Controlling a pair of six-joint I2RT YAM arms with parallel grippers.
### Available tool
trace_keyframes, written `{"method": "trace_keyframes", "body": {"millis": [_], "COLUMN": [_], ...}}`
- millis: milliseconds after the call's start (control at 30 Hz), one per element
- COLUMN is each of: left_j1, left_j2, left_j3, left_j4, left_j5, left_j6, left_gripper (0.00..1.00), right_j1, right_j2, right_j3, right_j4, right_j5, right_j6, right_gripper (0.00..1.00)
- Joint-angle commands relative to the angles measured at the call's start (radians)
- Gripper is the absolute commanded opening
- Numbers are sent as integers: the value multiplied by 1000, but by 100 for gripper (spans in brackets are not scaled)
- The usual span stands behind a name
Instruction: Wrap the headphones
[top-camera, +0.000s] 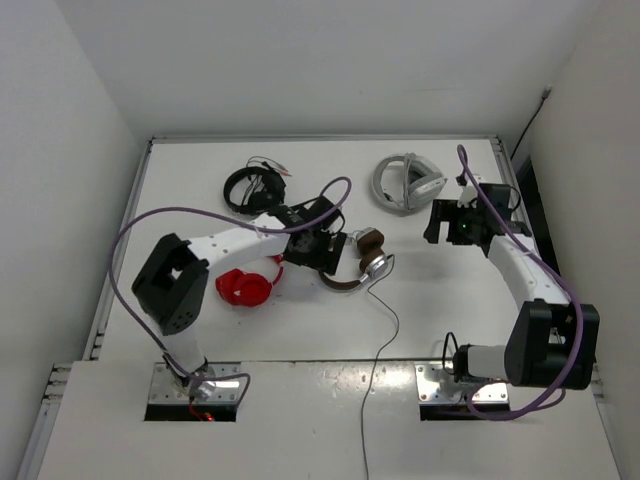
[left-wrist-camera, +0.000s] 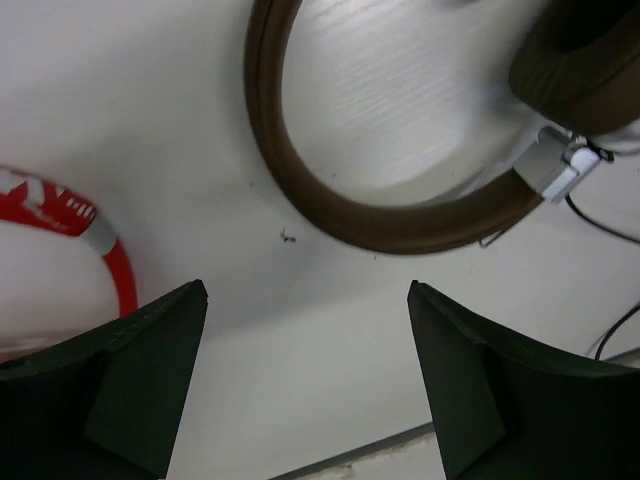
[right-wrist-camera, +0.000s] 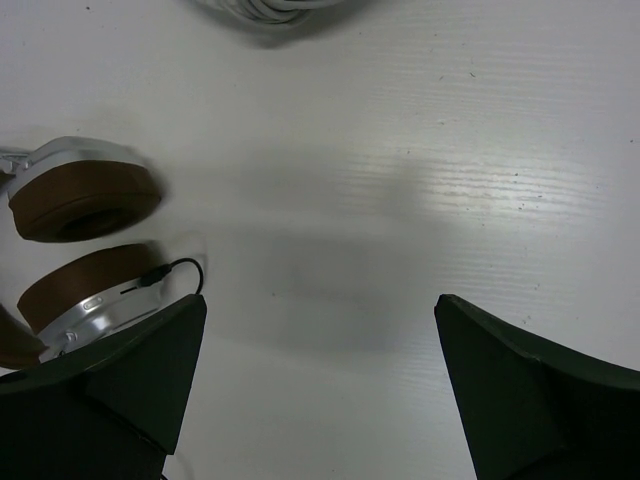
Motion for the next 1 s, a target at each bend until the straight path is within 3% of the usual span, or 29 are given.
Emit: {"method": "trace_keyframes", "body": {"millis": [0,300,433,567,700,733,833,967], "left_j1": [-12,-21,-21,-21,0,11,51,75], "left_j2": [94,238,292,333,375,375,385,385], "left_j3": [84,152,172,190,222,222,232,232], "left_j4": [0,-19,-19,-19,-19,-19,-10,21], "left_j5": [-1,8,17,6,29,19,-4,-56], "left_j6": [-39,-85,-94,-74,38,61,209,306], "left_gripper": [87,84,76,59,34,21,5,1], "right_j1": [-16,-37,-37,-37,-46,-46,-56,-43], "right_j2": [-26,-35,-25,-25,-25,-25,-15,-15], "right_j3": [13,13,13,4,3,3,3,-18], "right_j4": [25,16,16,16,16,16,16,16], "right_j5": [-9,-27,-27,-37,-37,-37,-55,-66], "right_j6": [27,27,27,27,27,27,27,16], "right_gripper": [97,97,97,97,97,97,97,97]}}
